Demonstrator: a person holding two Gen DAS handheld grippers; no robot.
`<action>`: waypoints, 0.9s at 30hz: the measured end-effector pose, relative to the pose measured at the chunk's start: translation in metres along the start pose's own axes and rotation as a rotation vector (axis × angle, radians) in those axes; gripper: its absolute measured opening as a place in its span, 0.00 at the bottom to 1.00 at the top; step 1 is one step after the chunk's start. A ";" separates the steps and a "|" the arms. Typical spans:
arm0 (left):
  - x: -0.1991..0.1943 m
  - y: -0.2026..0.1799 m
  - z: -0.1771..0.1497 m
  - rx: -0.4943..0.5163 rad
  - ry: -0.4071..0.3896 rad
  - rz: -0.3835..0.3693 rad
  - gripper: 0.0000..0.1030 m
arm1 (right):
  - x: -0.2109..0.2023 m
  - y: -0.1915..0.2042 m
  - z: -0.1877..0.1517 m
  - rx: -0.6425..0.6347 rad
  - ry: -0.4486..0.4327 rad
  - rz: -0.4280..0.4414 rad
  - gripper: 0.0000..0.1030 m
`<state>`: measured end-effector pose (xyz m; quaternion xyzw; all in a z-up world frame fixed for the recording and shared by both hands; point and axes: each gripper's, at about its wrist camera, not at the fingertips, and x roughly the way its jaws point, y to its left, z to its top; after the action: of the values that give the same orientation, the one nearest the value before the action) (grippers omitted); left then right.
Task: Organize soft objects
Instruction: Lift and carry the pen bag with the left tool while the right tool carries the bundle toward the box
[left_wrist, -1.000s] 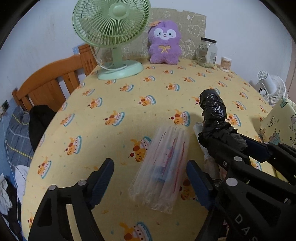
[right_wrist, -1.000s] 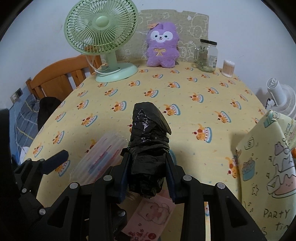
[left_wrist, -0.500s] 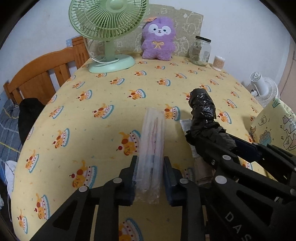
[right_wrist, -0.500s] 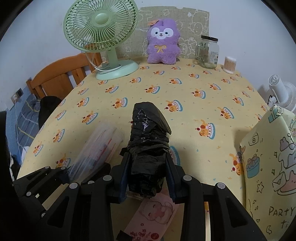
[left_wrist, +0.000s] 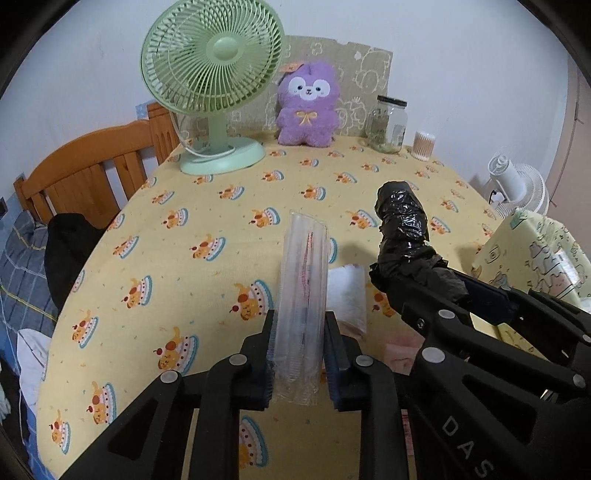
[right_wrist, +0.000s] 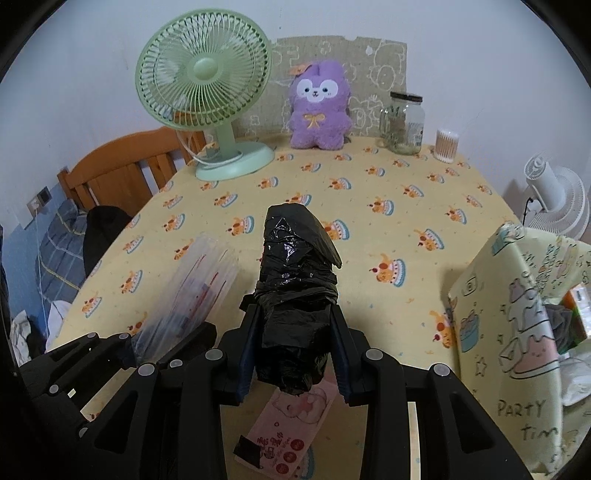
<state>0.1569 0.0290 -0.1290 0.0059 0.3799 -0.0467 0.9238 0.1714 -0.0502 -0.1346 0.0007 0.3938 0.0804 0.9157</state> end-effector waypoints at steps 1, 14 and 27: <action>-0.002 -0.001 0.001 0.000 -0.005 0.000 0.21 | -0.003 0.000 0.001 -0.001 -0.007 0.001 0.38; -0.032 -0.014 0.008 0.009 -0.064 0.001 0.21 | -0.039 -0.006 0.006 -0.010 -0.067 0.005 0.38; -0.065 -0.029 0.017 0.021 -0.125 0.008 0.20 | -0.074 -0.011 0.013 -0.014 -0.128 0.009 0.38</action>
<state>0.1201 0.0045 -0.0704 0.0144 0.3209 -0.0472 0.9458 0.1326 -0.0713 -0.0733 0.0012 0.3340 0.0870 0.9385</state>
